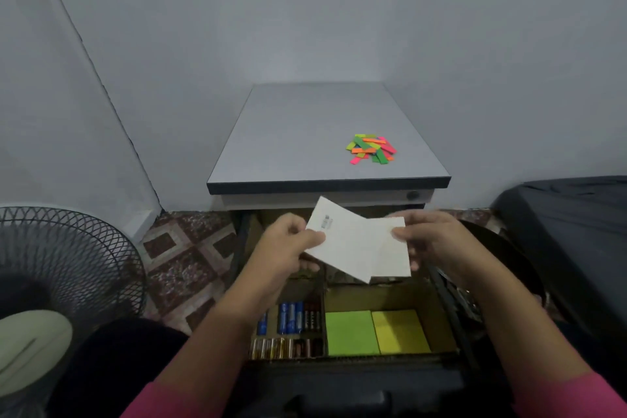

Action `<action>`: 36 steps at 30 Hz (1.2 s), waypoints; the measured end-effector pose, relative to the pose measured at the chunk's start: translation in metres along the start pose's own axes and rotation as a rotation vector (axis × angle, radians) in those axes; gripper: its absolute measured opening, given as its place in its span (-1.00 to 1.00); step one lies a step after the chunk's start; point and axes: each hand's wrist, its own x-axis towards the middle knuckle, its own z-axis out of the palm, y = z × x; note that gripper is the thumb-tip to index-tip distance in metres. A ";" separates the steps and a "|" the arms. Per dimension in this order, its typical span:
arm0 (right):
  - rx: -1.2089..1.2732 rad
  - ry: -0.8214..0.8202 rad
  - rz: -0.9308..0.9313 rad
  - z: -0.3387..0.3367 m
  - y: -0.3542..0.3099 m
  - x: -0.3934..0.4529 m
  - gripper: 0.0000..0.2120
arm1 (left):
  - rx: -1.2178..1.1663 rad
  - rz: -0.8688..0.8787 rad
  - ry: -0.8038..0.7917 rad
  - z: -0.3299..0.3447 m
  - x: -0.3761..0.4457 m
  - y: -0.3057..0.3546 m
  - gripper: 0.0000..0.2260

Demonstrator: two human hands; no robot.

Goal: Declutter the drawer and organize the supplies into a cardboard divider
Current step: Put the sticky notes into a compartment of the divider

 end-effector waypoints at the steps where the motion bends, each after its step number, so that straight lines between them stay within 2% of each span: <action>1: -0.064 0.000 0.042 -0.003 0.006 -0.005 -0.83 | -0.021 -0.029 -0.012 0.003 -0.004 -0.006 -0.81; 4: -0.281 -0.055 0.153 -0.006 0.017 -0.013 -0.84 | -0.079 -0.107 0.023 0.005 -0.011 -0.018 -0.87; 6: -0.426 -0.074 0.214 -0.006 0.022 -0.015 -0.83 | -0.141 -0.141 0.035 0.004 -0.013 -0.025 -0.82; 10: -0.771 -0.047 0.307 -0.002 0.029 -0.013 -0.70 | -0.206 -0.168 0.011 0.003 -0.012 -0.034 -0.68; 14: -1.027 0.007 0.334 0.004 0.034 -0.012 -0.70 | -0.219 -0.180 0.020 0.005 -0.009 -0.040 -0.67; 19: -1.178 0.082 0.368 0.011 0.042 -0.007 -0.80 | -0.184 -0.184 -0.002 0.006 -0.009 -0.042 -0.69; 22: -1.261 0.182 0.332 0.015 0.050 -0.005 -0.94 | -0.155 -0.183 -0.020 0.005 -0.010 -0.042 -0.70; 24: -1.318 0.194 0.353 0.017 0.050 -0.005 -0.80 | -0.140 -0.184 -0.031 0.006 -0.010 -0.043 -0.71; 26: -1.331 0.189 0.356 0.016 0.050 -0.005 -0.77 | -0.118 -0.180 -0.039 0.006 -0.010 -0.044 -0.71; 31: -1.331 0.193 0.282 0.015 0.049 -0.007 -0.83 | -0.095 -0.167 -0.051 0.008 -0.012 -0.043 -0.72; 33: -1.320 0.207 0.285 0.016 0.048 -0.006 -0.81 | -0.100 -0.167 -0.051 0.008 -0.013 -0.043 -0.72; 36: -1.224 0.182 0.328 0.014 0.050 -0.005 -0.90 | -0.105 -0.165 -0.055 0.008 -0.013 -0.043 -0.72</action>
